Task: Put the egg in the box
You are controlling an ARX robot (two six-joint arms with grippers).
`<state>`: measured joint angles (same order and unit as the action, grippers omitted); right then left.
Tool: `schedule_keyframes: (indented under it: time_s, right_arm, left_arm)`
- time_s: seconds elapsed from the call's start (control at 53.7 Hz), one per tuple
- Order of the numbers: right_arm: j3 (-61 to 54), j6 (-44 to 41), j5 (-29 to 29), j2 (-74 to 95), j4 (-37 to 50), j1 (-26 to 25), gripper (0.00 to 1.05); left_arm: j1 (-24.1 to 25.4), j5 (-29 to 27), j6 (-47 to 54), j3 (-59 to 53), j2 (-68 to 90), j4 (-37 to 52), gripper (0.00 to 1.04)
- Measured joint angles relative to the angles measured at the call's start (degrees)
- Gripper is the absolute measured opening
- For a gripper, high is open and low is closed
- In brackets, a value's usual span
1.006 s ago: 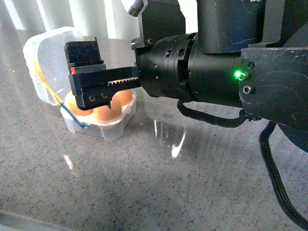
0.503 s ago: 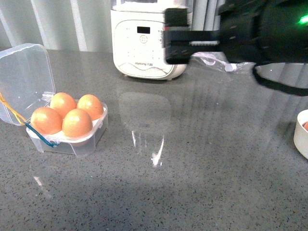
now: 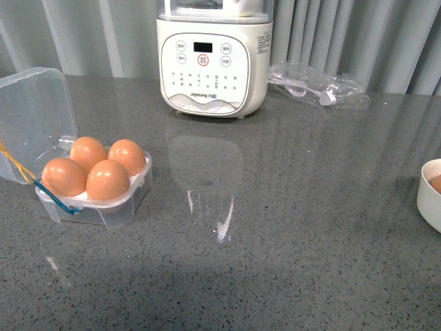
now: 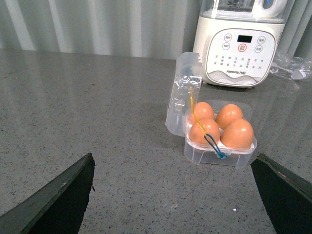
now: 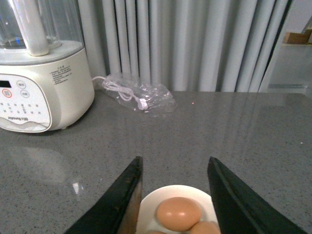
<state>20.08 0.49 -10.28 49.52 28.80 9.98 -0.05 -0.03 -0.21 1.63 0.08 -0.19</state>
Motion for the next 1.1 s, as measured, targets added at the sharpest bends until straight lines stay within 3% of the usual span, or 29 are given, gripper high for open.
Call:
schedule_keyframes:
  time_s: [0.186, 0.522, 1.099]
  right_arm:
    - [-7.1, -0.6, 3.8, -6.3, 0.6, -2.8, 0.03]
    - [-13.5, -0.5, 9.9, -15.2, -1.3, -9.7, 0.03]
    - [-18.3, -0.5, 10.2, -27.9, -9.2, -9.8, 0.03]
  left_arm:
    - [0.0, 0.0, 0.0, 0.0, 0.0, 0.0, 0.98]
    - [0.0, -0.1, 0.0, 0.0, 0.0, 0.0, 0.98]
    - [0.0, 0.0, 0.0, 0.0, 0.0, 0.0, 0.98]
